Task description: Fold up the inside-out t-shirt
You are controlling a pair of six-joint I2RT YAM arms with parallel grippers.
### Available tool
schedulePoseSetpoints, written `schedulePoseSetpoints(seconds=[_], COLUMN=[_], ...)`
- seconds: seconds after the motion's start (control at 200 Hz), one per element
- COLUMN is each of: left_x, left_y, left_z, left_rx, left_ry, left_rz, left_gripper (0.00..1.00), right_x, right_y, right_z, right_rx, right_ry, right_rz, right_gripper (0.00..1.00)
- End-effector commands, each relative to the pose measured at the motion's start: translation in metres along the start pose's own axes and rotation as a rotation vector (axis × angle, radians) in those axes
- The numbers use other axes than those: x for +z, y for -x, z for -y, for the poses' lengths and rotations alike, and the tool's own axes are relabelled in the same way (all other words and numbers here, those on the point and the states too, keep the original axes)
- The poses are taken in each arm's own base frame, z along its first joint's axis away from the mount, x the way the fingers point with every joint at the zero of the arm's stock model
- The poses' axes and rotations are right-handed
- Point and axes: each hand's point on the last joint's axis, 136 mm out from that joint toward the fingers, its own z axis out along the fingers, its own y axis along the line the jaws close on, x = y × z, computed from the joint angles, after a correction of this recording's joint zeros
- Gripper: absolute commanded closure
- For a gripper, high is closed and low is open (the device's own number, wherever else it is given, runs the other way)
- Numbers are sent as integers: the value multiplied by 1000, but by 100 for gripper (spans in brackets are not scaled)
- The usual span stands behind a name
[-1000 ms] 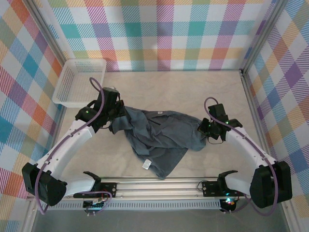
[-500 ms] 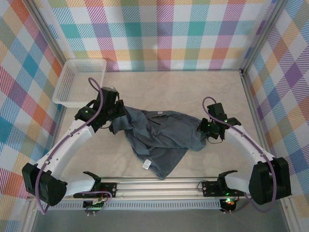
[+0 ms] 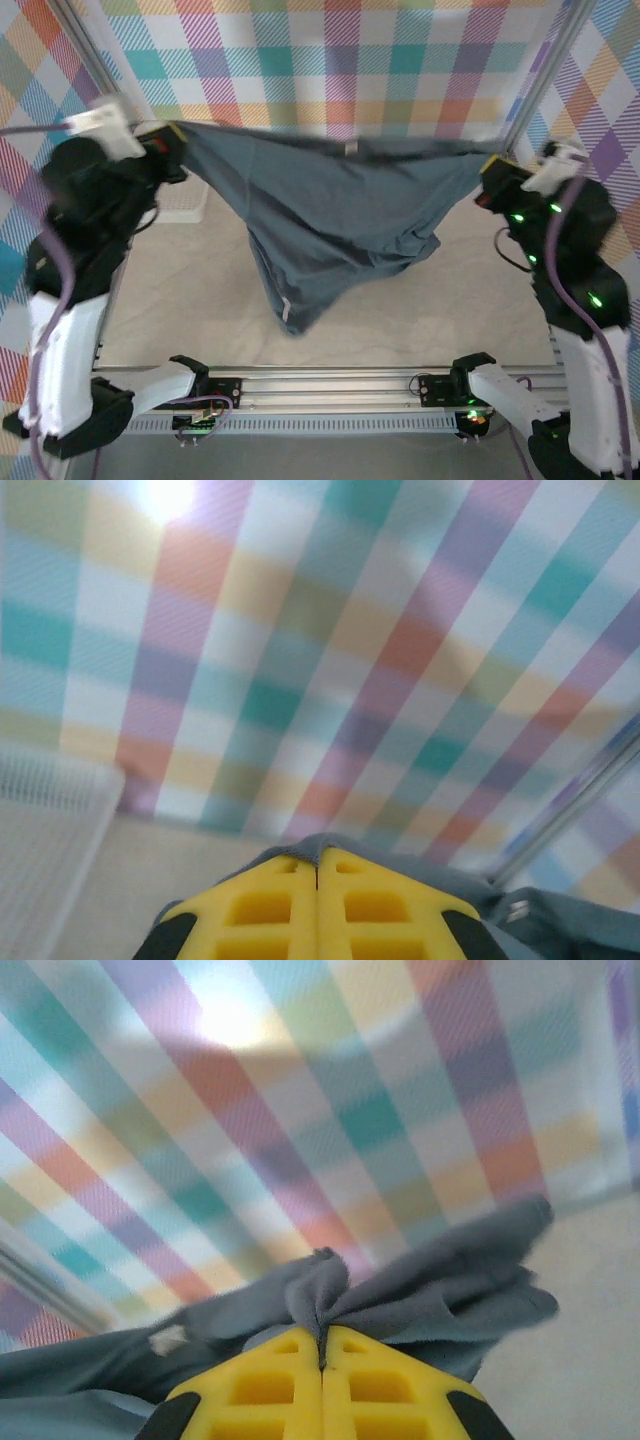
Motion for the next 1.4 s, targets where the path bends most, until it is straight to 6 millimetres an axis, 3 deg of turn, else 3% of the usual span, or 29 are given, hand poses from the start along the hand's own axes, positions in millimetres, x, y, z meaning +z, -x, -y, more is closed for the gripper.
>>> schedulePoseSetpoints(seconds=[0.0,0.09,0.195,0.285,0.385,0.505,0.615,0.71,0.83,0.865,0.895,0.965,0.995,1.035,1.095,1.16,1.26,1.27,1.33,1.395], left_x=[-36,-59,-68,-62,-36,26,102,179,266,288,302,320,322,320,309,291,241,237,201,161], left_y=[40,63,79,83,79,65,41,3,-63,-85,-102,-134,-141,-146,-147,-148,-153,-164,-186,-222], left_z=[-6,0,3,3,5,9,2,-29,-75,-84,-89,-94,-92,-86,-75,-55,-21,-24,-3,19], left_rx=[29,17,32,54,92,164,203,135,9,-17,-34,-59,-68,-82,-114,-158,-186,-185,-145,-80], left_ry=[22,-19,-27,-9,22,74,132,173,187,181,169,144,122,91,37,-61,-164,-154,-188,-223], left_rz=[148,227,267,280,274,212,132,20,-140,-192,-235,-329,-356,-381,-401,-422,-428,-450,-487,-539], left_gripper=[100,100,100,100,100,100,100,100,100,100,96,62,52,45,44,41,35,35,34,33], right_x=[-12,-31,-48,-50,-30,24,101,170,252,267,280,294,294,291,280,262,216,209,173,130], right_y=[33,63,93,110,114,103,86,64,30,22,11,-8,-15,-24,-38,-68,-127,-130,-170,-215], right_z=[-3,-20,-34,-40,-36,-29,-3,29,70,80,87,95,98,101,100,94,89,88,93,115], right_rx=[-63,-58,-62,-86,-101,-167,-240,-193,-165,-160,-156,-146,-134,-110,-85,-56,61,75,166,255], right_ry=[-24,41,89,91,46,-41,-169,-184,-181,-192,-200,-200,-202,-207,-187,-134,-76,-72,-75,-173], right_rz=[99,181,273,332,352,309,259,159,46,-2,-65,-192,-223,-257,-319,-428,-612,-618,-686,-728], right_gripper=[100,100,100,100,100,100,100,100,100,94,82,44,36,31,30,29,28,28,29,32])
